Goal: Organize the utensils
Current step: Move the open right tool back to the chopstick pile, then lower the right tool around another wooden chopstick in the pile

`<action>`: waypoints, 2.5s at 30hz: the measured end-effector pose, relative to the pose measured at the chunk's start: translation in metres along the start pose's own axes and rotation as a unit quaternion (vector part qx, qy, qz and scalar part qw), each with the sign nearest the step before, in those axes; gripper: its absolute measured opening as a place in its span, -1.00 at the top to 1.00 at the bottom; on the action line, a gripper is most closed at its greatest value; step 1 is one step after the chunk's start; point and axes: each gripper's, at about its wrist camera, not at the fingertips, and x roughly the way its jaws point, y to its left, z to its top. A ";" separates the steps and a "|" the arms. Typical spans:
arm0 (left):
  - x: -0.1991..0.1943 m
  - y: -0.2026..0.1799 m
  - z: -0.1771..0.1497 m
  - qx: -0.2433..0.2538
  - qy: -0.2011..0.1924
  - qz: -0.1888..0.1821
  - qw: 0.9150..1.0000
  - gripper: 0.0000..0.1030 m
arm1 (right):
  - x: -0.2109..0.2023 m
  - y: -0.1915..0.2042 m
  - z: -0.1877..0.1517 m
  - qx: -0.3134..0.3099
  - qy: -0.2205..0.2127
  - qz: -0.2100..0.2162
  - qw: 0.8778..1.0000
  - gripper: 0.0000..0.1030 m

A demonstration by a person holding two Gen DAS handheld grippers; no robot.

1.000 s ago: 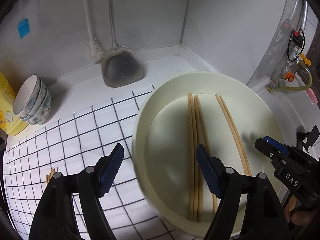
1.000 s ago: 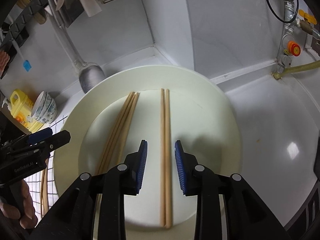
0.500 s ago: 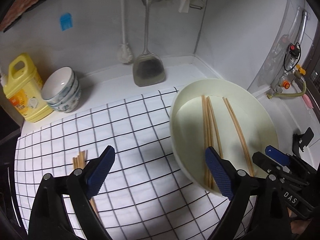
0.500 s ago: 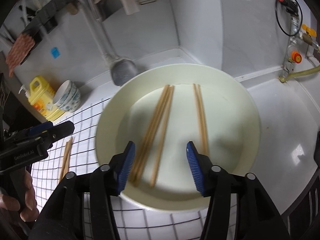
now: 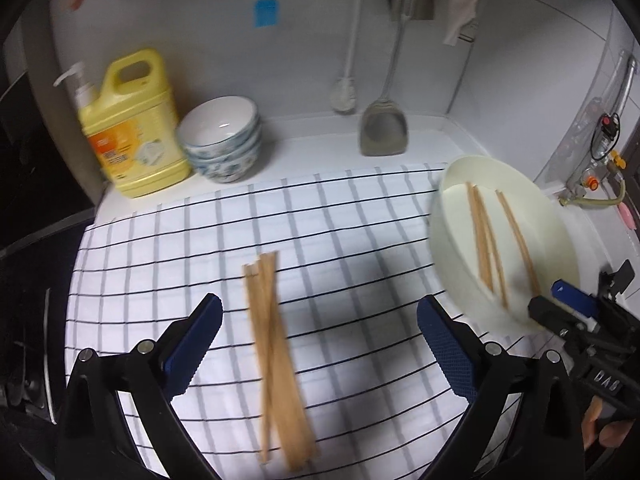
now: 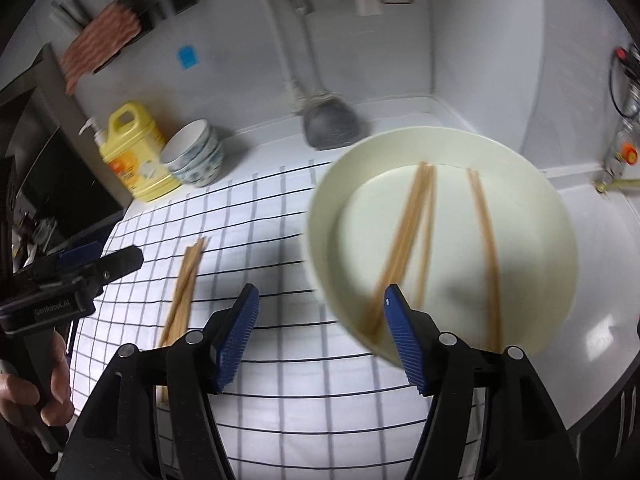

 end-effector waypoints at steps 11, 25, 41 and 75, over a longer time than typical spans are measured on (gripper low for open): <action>-0.004 0.083 -0.055 -0.038 0.012 0.035 0.999 -0.87 | 0.015 0.065 -0.021 -0.029 0.010 0.012 0.999 -0.26; 0.018 0.088 -0.095 -0.039 0.025 0.044 0.998 -0.87 | 0.033 0.078 -0.053 -0.056 0.044 0.031 0.997 -0.26; 0.081 0.058 -0.082 -0.024 0.052 0.098 0.993 -0.87 | 0.042 0.039 -0.065 -0.052 0.071 0.062 0.994 -0.26; 0.100 0.135 -0.096 -0.055 0.057 0.067 0.995 -0.87 | 0.126 0.128 -0.052 -0.058 0.077 0.031 0.995 -0.26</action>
